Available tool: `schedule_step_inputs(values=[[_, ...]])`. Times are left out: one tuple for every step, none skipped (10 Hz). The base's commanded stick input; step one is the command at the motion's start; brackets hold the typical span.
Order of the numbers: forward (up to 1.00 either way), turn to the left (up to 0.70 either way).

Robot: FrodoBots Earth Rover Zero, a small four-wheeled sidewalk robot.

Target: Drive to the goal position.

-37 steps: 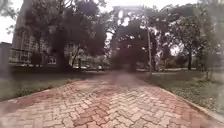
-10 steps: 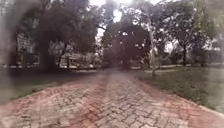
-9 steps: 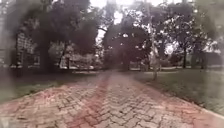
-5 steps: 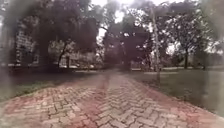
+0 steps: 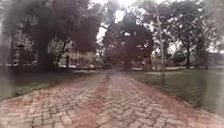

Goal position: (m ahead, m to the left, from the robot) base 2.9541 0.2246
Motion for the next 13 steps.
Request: schedule_step_inputs(values=[[0.7,0.0],[0.7,0.0],[0.7,0.0],[0.7,0.0],[0.7,0.0],[0.7,0.0],[0.7,0.0],[0.7,0.0],[0.7,0.0],[0.7,0.0],[0.7,0.0],[0.7,0.0],[0.7,0.0]])
